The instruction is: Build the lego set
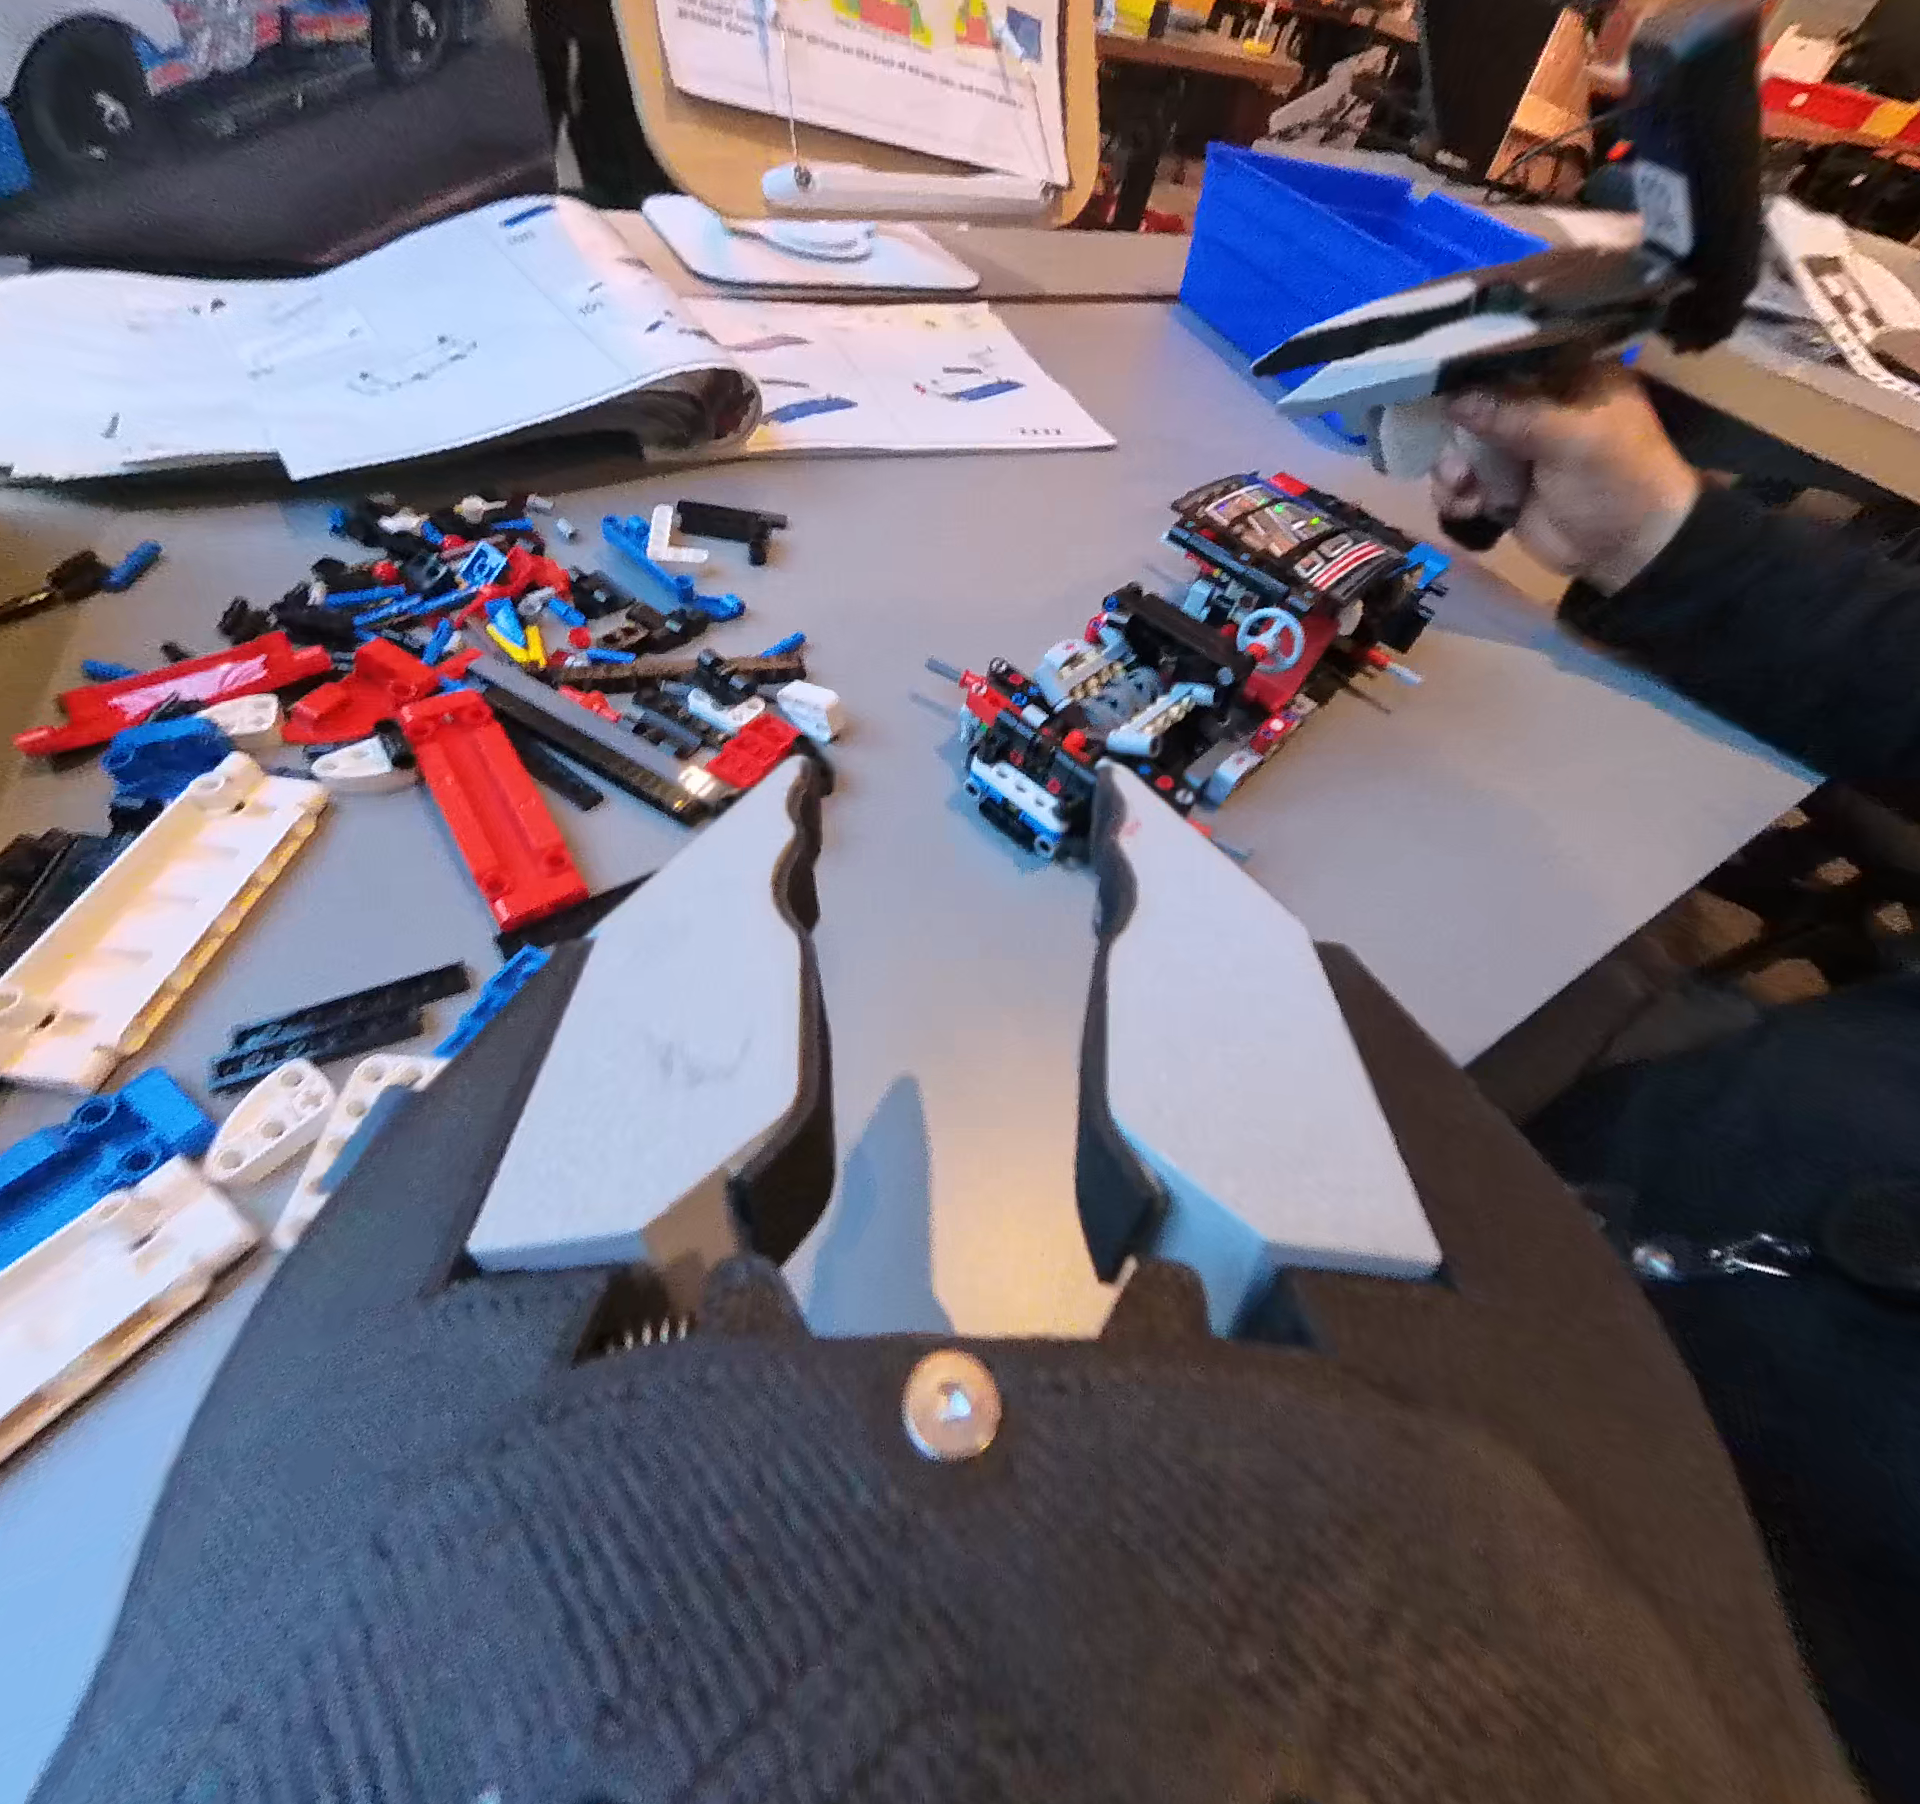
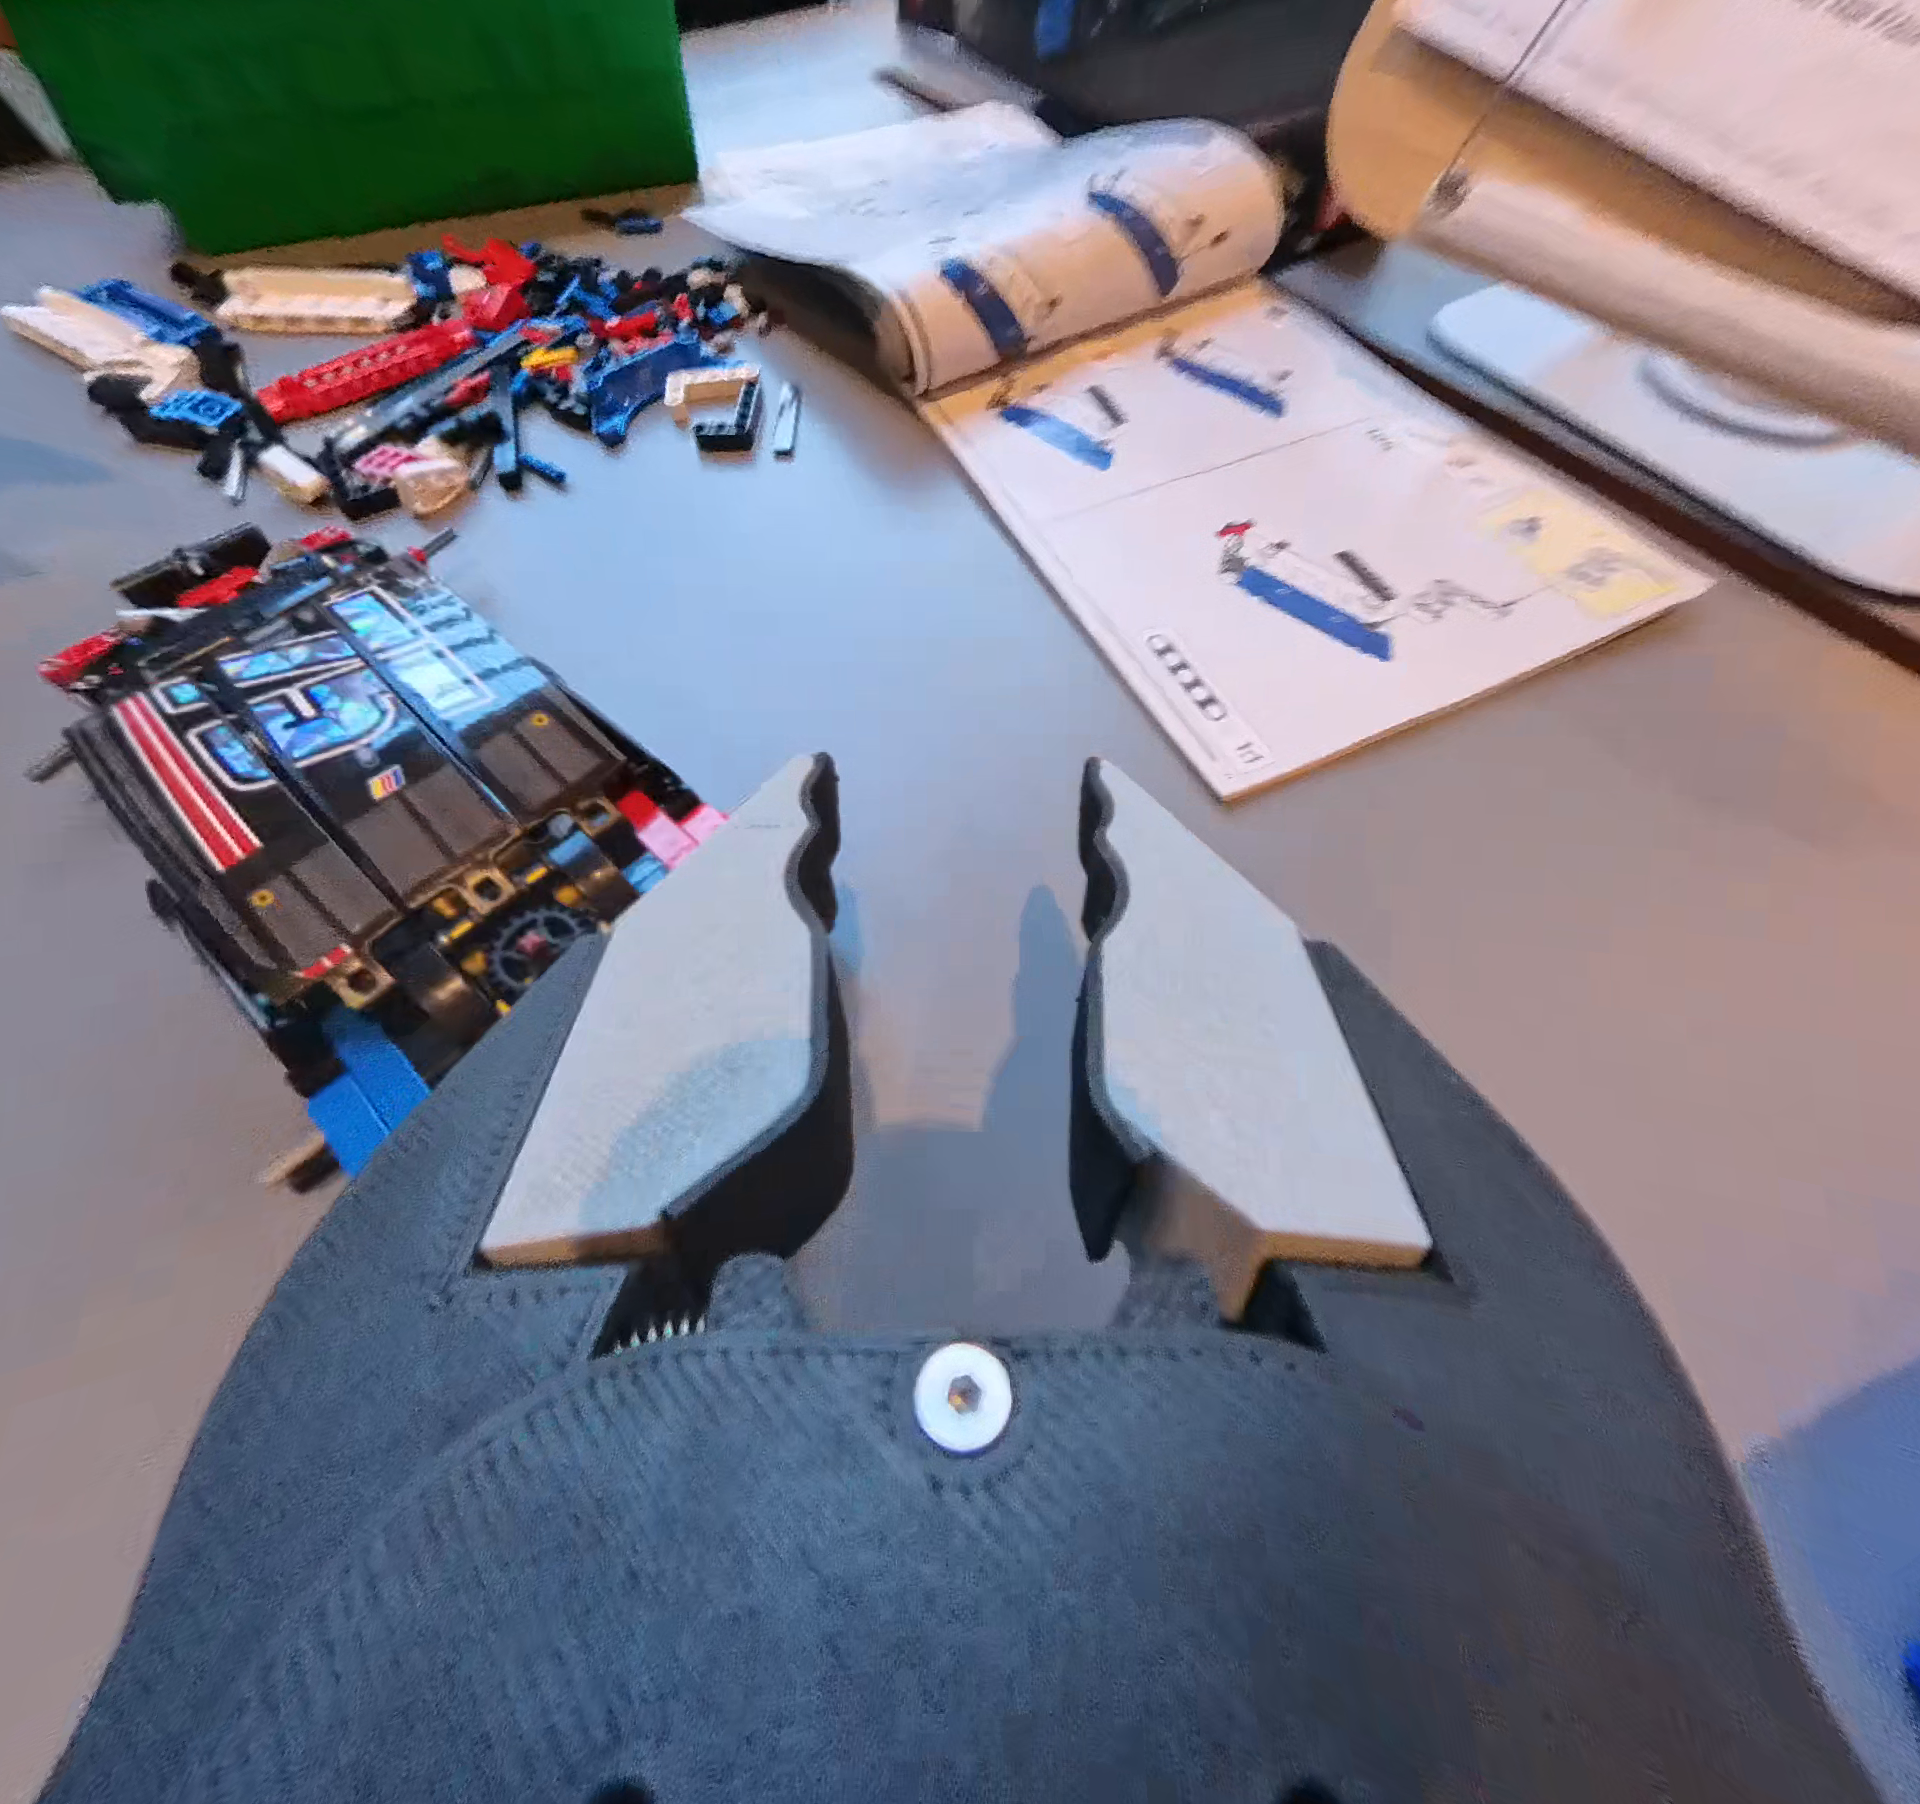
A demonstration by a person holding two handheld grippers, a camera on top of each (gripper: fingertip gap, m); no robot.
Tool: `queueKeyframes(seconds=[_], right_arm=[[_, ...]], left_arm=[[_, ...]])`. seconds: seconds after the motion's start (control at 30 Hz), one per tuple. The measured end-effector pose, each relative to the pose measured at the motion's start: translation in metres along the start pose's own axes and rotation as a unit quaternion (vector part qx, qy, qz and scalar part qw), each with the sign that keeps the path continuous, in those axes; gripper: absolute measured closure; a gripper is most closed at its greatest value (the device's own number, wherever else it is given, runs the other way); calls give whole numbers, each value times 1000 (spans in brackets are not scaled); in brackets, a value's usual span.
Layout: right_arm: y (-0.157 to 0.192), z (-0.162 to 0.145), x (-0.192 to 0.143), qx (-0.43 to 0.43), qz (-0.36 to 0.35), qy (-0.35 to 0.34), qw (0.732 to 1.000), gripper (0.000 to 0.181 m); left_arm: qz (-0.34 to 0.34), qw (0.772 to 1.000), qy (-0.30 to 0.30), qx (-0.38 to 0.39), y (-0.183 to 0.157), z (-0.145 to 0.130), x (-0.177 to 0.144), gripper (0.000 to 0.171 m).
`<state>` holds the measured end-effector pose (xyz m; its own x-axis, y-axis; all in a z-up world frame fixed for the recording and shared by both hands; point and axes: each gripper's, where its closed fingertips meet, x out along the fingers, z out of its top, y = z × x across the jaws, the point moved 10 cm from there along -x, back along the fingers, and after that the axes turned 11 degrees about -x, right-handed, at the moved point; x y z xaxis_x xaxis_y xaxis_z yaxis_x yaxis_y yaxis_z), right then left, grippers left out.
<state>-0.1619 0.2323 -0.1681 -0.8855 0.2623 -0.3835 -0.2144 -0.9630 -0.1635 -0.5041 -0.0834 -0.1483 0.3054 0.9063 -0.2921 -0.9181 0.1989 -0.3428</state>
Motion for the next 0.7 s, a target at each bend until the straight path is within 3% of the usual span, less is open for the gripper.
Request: queueKeyframes(seconds=[0.2,0.3,0.37,0.47,0.53,0.7], right_arm=[[-1,-13,-2,5,-15,-11,1000,137],[-2,-14,0,15,-10,-7,1000,138],[-5,-10,0,14,-9,-18,1000,140],[-23,-1,11,6,-14,0,1000,144],[-37,8,27,3,-5,21,1000,141],[-71,24,103,10,43,114,992,164]], left_arm=[[-15,999,-9,-29,0,-1,22,122],[-21,999,-5,-36,-5,17,34,124],[-23,999,31,-13,-9,40,51,122],[-25,991,118,50,-13,82,100,117],[-43,983,139,111,-15,107,145,117],[-9,959,211,191,19,129,266,121]])
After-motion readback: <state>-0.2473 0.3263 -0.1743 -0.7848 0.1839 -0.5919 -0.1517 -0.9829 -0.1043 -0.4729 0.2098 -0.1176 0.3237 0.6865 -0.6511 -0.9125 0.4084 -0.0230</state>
